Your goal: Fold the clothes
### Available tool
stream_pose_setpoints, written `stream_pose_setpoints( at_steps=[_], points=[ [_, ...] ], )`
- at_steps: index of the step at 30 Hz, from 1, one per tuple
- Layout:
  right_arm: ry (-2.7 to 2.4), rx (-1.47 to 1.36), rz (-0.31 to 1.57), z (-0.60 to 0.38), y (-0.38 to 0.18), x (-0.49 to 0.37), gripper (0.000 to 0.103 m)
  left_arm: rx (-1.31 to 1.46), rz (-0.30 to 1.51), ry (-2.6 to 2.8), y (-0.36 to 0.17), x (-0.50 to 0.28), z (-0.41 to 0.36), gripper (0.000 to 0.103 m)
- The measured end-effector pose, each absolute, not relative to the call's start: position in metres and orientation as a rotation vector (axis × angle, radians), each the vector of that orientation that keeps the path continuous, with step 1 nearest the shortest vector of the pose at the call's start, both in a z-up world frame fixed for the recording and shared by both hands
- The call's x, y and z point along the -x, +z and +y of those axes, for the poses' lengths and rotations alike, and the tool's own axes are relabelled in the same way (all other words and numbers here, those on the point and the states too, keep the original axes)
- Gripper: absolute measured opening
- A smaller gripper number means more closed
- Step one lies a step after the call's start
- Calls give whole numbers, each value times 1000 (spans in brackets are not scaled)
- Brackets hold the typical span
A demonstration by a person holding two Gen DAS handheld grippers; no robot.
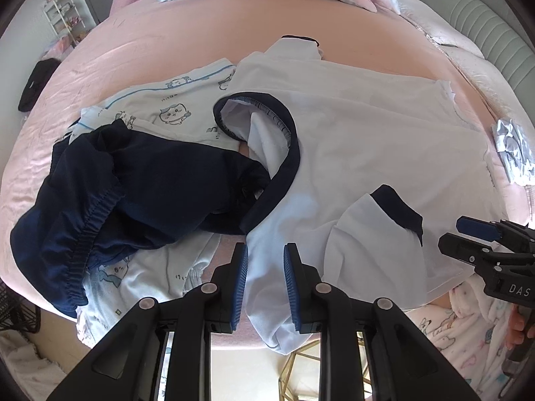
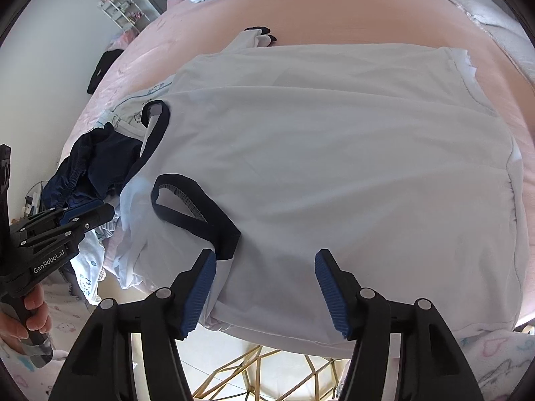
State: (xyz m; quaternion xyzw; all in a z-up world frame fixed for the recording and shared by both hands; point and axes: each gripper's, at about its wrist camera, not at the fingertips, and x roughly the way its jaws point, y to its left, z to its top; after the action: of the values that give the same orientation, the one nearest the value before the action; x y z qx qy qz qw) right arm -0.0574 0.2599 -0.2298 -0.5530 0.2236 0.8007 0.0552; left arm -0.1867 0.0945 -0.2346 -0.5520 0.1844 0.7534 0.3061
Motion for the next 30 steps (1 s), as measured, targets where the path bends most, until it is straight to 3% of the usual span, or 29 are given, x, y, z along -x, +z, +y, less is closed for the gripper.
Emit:
stream_pose_setpoints(
  at_steps=[3,5,7,30],
  points=[
    [2438,1698,618,253,-229,58,61,1465,506,1980,-236,176,97,27],
    [2443,1712,589,249,-230,58,61,1448,561,1979,-238,166,103,44],
    [2437,1724,572,247,-232,59,61,1427,590,1972,-239,156,106,48],
    [2348,1829,361,212,-238,34,62,1522,584,2093,-263,122,50,48]
  ],
)
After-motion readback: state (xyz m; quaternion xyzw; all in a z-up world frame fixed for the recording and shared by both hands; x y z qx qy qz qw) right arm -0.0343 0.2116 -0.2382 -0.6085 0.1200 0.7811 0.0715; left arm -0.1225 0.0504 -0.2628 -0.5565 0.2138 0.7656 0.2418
